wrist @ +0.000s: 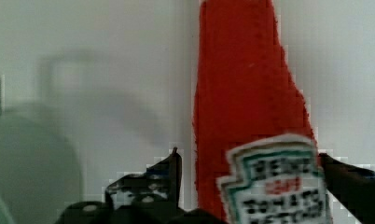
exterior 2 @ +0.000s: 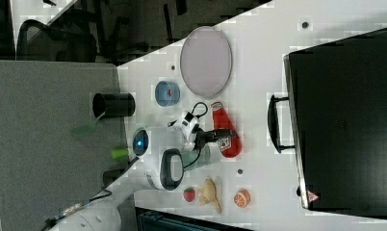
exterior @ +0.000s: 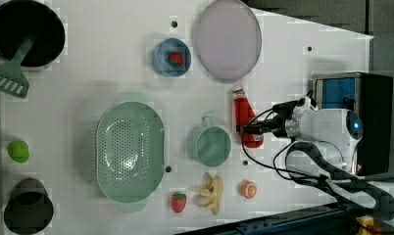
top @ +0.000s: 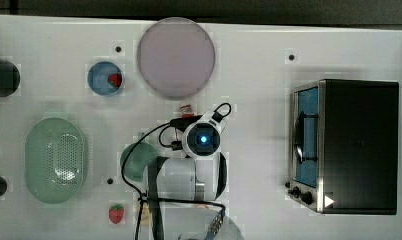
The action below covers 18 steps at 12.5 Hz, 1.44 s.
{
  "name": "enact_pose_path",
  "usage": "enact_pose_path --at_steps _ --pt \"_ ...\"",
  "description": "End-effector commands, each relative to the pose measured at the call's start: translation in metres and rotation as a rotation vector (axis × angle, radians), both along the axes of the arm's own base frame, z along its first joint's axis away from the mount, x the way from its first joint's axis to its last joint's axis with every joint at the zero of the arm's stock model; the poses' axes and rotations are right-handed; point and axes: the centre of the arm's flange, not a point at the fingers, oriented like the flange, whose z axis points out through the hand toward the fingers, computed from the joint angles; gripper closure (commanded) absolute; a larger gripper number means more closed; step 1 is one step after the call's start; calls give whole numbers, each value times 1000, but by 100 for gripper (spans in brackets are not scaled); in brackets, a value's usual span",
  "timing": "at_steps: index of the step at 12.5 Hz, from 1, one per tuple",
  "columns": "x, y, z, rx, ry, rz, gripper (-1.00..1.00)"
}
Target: Pick Ketchup from the table and place it in strainer.
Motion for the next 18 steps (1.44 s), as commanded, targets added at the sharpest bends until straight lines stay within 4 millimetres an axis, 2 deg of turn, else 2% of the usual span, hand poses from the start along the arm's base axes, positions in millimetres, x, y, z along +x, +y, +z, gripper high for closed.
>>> enact_pose_path --at_steps 1,3,6,8,10,14,16,18 --pt "6 5 3 5 -20 41 -68" --pt "6 6 6 4 -23 41 -21" --pt "11 5 19 1 -43 40 -20" --pt "15 1 45 -10 -48 34 -20" --pt "15 -1 87 -23 -18 39 -20" --pt "7 6 195 -55 23 39 -20" --pt "0 21 235 -76 41 -30 -20" --pt "-4 51 258 -91 16 -19 -20"
